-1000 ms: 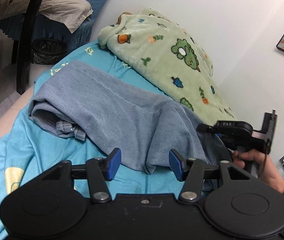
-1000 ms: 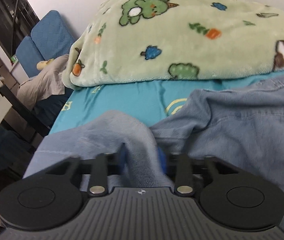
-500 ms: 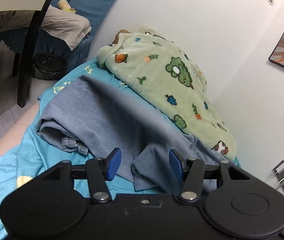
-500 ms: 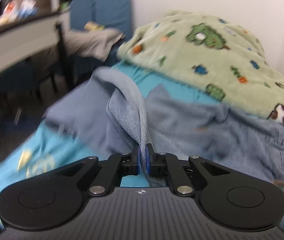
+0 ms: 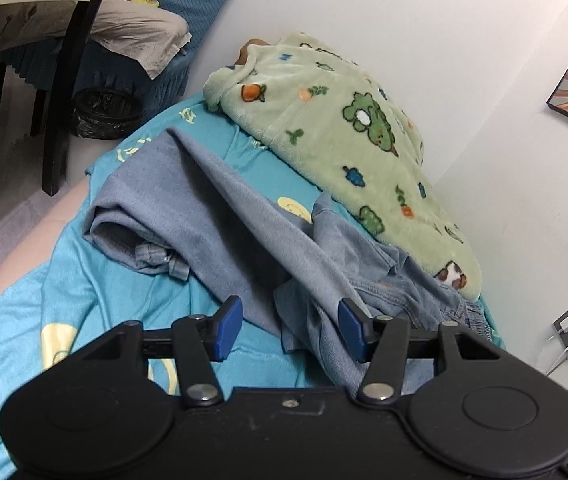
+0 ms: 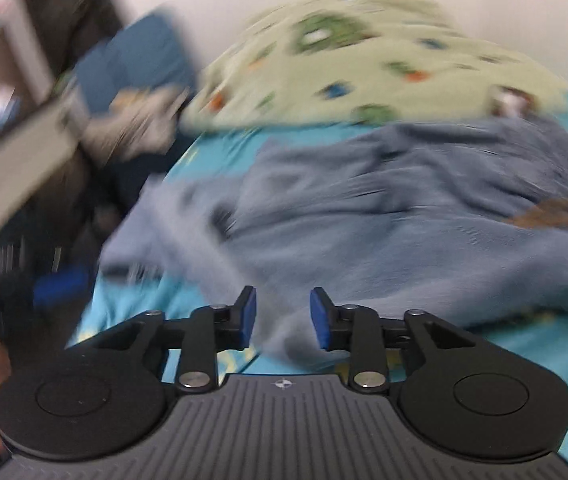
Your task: Fold clothes
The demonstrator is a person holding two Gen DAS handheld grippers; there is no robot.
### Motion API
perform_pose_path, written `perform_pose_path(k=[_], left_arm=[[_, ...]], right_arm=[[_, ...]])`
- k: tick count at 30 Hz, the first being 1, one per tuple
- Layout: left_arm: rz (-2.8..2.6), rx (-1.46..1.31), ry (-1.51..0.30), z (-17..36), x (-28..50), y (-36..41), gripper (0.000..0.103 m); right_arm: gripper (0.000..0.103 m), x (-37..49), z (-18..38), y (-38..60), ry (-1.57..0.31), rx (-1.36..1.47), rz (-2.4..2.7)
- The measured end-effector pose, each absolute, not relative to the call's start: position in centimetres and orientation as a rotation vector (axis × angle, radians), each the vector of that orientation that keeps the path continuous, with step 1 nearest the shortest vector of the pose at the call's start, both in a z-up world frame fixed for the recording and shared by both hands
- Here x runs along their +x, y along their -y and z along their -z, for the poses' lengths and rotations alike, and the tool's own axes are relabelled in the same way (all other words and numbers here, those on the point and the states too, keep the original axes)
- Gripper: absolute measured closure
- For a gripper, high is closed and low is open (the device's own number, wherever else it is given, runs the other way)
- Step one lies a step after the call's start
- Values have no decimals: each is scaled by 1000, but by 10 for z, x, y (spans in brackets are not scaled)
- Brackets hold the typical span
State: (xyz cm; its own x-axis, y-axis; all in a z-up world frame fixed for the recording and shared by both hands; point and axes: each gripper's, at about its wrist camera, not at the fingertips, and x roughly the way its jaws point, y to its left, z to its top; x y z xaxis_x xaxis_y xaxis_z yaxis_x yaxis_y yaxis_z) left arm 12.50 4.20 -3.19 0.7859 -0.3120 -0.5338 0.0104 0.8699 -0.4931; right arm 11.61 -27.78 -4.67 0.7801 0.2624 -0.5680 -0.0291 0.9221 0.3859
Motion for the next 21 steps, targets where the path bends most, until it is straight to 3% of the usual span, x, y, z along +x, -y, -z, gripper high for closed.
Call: perform_pose_path(k=[5,7,8,9,15,21], left_arm=[[169,-465,-651,33,115,-37,53],[160,-464,-643,34,113,-36,53],[153,-467,-636,35,112,-35,53],[145,-470,-628,35,111,-35,53],[104,-436,-617,40,116,-29,52],[70,-394,-628,47,118,-21,52]], right_arm=[[59,110,53,345,-627,596,171],[50,109,62,368,-620,681,277],[39,108,67,380,-616,724,330],[37,107,72,391,-612,765,384],[28,104,100,460,-578,1012,680],[18,124,134,490,-603,1237,555]])
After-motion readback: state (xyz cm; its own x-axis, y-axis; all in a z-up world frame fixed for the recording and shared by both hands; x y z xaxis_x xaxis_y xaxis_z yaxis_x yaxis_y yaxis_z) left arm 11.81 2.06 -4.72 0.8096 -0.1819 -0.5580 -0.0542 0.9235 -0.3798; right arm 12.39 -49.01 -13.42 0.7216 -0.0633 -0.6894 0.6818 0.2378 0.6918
